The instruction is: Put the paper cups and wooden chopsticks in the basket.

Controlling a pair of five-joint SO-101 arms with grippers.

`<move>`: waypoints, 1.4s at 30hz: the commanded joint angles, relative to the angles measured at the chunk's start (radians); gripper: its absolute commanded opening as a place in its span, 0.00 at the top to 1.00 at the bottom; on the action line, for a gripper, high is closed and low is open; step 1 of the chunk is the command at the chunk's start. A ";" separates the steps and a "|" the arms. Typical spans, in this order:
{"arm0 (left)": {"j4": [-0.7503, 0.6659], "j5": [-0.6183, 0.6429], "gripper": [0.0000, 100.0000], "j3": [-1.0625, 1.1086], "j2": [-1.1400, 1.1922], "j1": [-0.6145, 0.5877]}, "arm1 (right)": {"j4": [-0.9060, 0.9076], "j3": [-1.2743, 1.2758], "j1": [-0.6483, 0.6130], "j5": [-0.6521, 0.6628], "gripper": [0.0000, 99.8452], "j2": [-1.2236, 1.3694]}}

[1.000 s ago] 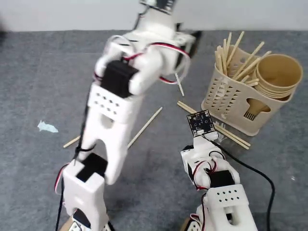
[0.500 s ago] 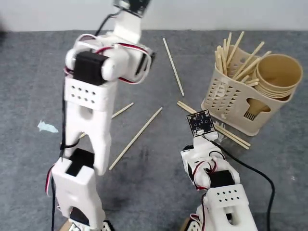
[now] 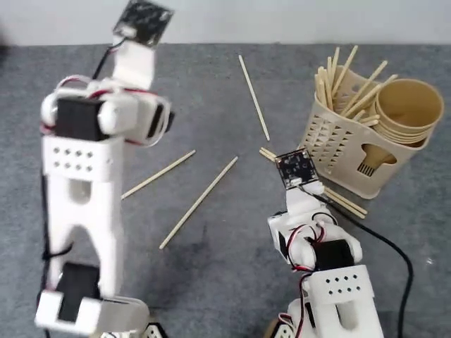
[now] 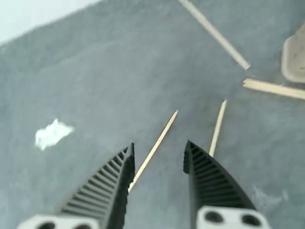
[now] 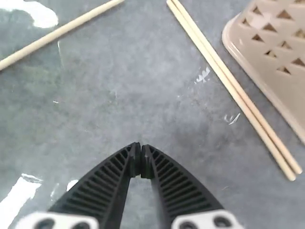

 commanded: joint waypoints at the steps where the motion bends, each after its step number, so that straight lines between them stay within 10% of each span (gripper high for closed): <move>1: -0.057 -0.008 0.84 0.150 -0.114 -0.074 | 0.002 -0.074 -0.001 0.051 0.98 -0.016; 15: -0.407 -0.005 0.84 0.828 -0.296 -0.118 | -0.005 -0.499 -0.004 0.213 0.98 0.591; 22: -0.594 -0.003 0.84 1.112 -0.402 -0.118 | -0.005 -0.781 -0.002 0.253 0.81 0.986; 42: -0.895 0.000 0.84 1.503 -0.617 -0.117 | 0.024 -1.521 0.019 0.324 0.80 1.744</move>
